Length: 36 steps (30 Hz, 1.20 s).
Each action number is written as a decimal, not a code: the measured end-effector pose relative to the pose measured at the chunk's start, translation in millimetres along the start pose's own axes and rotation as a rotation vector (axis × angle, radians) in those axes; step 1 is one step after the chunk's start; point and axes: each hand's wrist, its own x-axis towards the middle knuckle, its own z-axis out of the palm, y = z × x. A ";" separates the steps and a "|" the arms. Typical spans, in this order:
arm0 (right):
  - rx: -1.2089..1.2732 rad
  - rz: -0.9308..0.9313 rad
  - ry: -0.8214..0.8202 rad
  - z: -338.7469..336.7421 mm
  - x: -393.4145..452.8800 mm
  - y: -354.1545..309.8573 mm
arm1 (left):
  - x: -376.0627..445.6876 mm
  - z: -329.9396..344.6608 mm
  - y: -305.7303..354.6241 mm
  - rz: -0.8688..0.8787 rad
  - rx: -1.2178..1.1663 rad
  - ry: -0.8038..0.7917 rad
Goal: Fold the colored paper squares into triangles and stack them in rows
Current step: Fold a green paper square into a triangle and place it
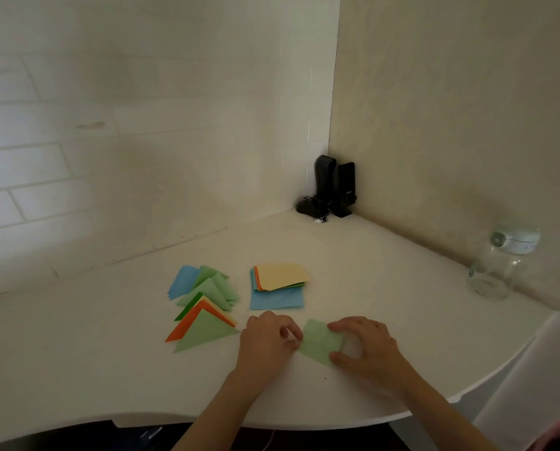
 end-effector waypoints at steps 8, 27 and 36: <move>0.018 -0.124 0.112 3.3 -11.3 -6.4 | -22.0 15.4 4.2 0.251 0.178 0.096; -0.086 -0.154 0.209 18.8 -4.7 -8.8 | -25.3 6.8 -30.2 0.302 0.017 0.202; -0.134 -0.092 0.263 25.6 4.9 -12.1 | -24.1 16.6 -20.6 0.127 0.106 0.316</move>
